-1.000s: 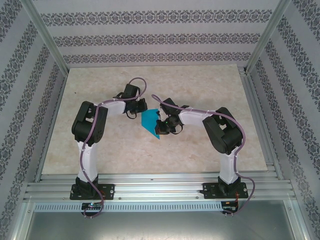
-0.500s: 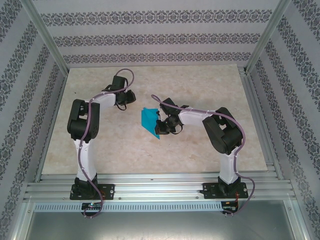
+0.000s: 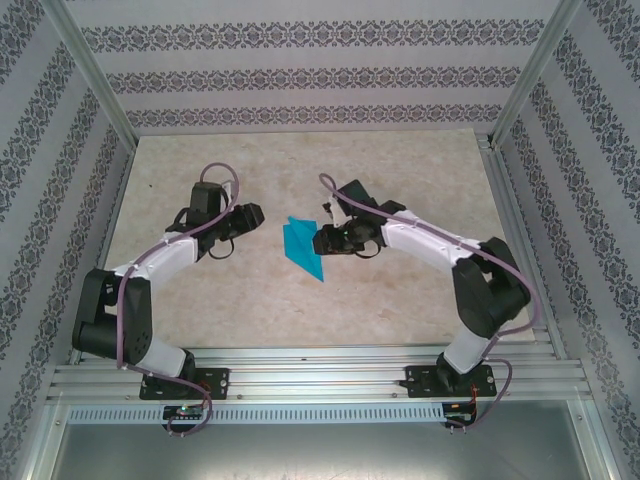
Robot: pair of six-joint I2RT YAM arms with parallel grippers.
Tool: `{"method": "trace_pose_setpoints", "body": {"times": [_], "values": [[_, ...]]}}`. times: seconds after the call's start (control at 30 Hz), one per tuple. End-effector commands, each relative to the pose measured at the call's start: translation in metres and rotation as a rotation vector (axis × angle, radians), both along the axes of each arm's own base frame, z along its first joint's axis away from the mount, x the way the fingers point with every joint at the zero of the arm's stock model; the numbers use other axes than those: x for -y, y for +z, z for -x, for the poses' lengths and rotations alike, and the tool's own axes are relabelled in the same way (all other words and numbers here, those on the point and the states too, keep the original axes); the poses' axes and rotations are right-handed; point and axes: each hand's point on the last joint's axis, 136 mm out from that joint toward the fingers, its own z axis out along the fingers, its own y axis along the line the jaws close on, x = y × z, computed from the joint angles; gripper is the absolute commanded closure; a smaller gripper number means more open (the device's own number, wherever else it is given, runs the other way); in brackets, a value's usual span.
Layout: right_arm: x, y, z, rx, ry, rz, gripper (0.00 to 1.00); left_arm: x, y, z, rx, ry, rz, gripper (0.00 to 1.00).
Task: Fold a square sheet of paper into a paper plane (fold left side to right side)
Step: Fourth fold the wing at the center of the table, then pick up the paper from the center of the table.
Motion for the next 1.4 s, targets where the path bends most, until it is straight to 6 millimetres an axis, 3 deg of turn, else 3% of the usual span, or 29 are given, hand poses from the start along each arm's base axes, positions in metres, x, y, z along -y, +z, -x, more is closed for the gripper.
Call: {"method": "trace_pose_setpoints", "body": {"times": [0.0,0.2,0.47,0.93,1.2,1.37], "values": [[0.024,0.003,-0.013,0.068,-0.065,-0.010,0.53,0.024,0.007,0.016,-0.006,-0.039,0.162,0.53],[0.020,-0.012,-0.012,0.057,-0.090,-0.153,0.51,0.060,0.002,0.024,-0.022,-0.108,0.222,0.50],[0.025,-0.025,-0.003,0.057,-0.117,-0.192,0.50,0.084,-0.023,-0.001,-0.063,-0.136,0.217,0.51],[0.031,-0.022,-0.001,0.066,-0.124,-0.217,0.48,0.113,-0.067,-0.036,-0.133,-0.208,0.269,0.57],[0.030,-0.017,-0.004,0.076,-0.134,-0.277,0.48,0.123,-0.074,-0.041,-0.133,-0.252,0.301,0.73],[0.033,-0.003,-0.008,0.116,-0.165,-0.358,0.44,0.128,-0.055,-0.043,-0.077,-0.304,0.305,0.88]]}}
